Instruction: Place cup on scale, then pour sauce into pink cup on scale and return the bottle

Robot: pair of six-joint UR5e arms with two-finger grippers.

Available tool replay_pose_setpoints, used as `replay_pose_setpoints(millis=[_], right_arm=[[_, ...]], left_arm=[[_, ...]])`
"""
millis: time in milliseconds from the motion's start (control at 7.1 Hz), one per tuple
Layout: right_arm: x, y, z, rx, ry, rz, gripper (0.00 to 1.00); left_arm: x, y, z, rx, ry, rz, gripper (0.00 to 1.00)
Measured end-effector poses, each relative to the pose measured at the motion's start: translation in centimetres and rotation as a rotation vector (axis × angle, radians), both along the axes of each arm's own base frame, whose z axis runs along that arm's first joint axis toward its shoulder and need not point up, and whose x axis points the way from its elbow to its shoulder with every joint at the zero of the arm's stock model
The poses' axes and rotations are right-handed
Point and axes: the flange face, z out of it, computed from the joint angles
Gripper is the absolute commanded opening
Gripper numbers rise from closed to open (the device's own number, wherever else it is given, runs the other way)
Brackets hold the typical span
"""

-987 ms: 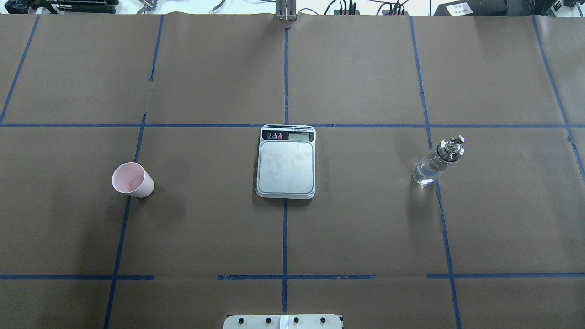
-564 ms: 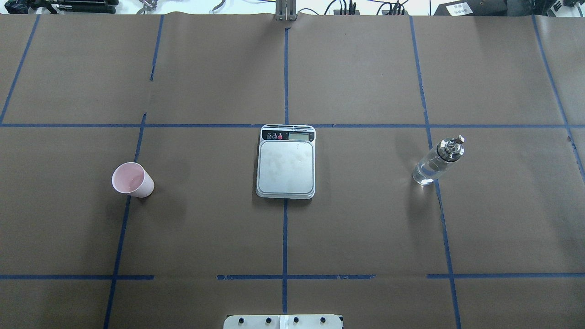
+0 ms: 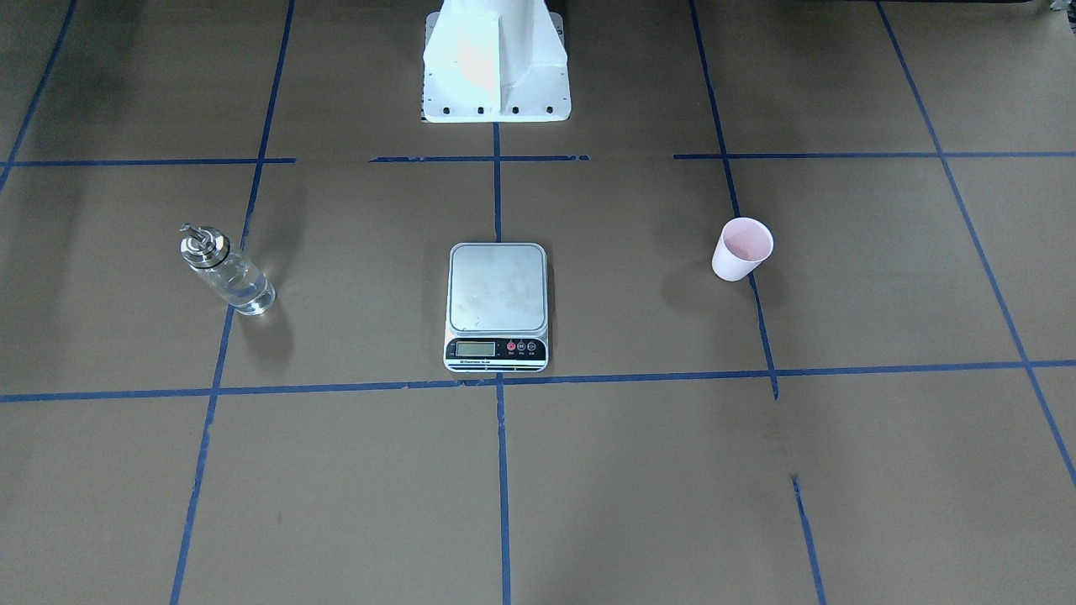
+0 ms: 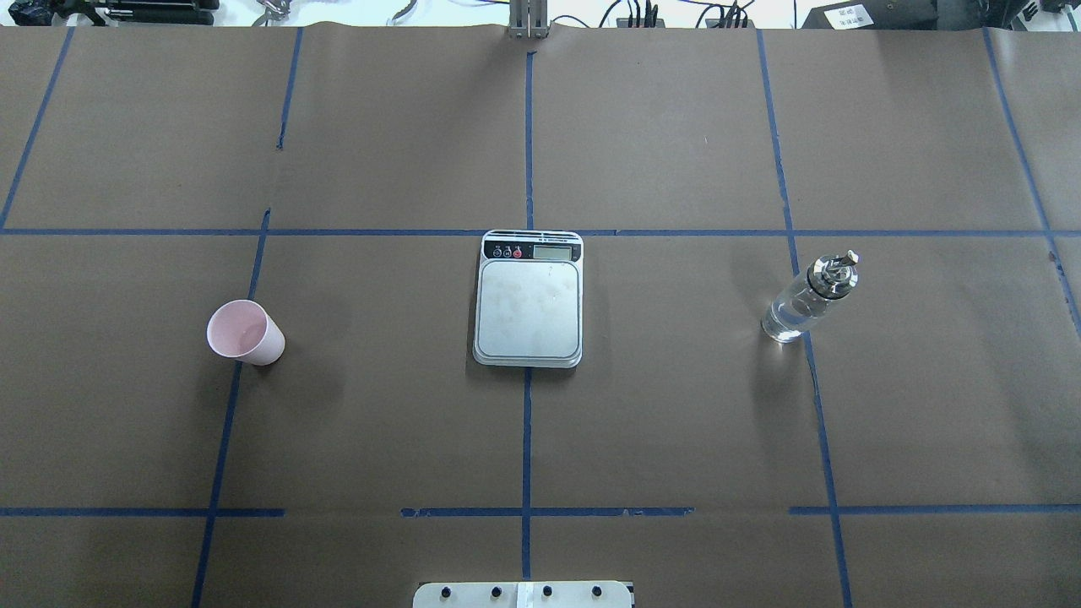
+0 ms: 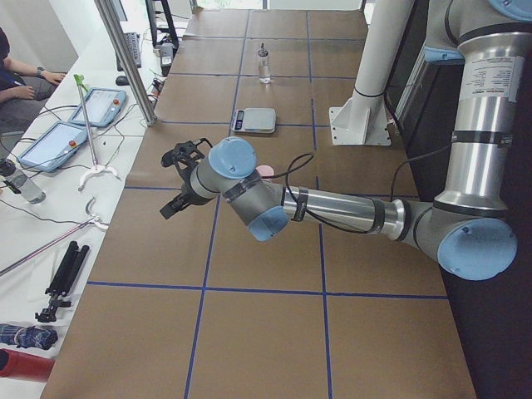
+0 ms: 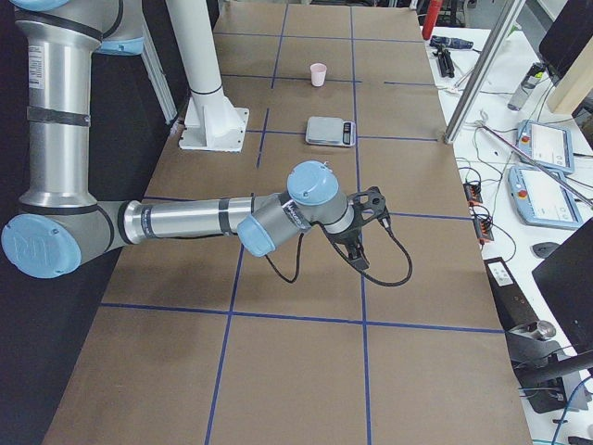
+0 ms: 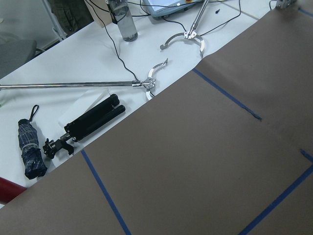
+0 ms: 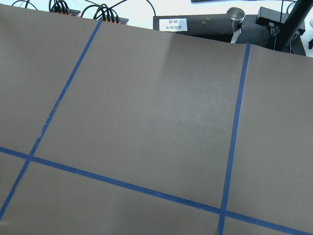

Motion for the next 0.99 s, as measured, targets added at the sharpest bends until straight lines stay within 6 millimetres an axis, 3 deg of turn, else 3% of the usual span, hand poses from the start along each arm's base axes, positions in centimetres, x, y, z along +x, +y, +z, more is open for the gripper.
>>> replay_pose_setpoints(millis=[423, 705, 987], right_arm=[[-0.2, 0.0, -0.1, -0.003, -0.009, 0.001, 1.0], [-0.2, 0.1, -0.2, -0.002, -0.014, -0.002, 1.0], [-0.2, 0.1, -0.2, -0.003, -0.016, -0.003, 1.0]], left_arm=[[6.3, 1.5, -2.1, -0.124, 0.102, 0.018, 1.0], [12.1, 4.7, -4.1, -0.222, 0.13, -0.06, 1.0], [17.9, 7.4, -5.3, -0.367, 0.174, -0.107, 0.93]])
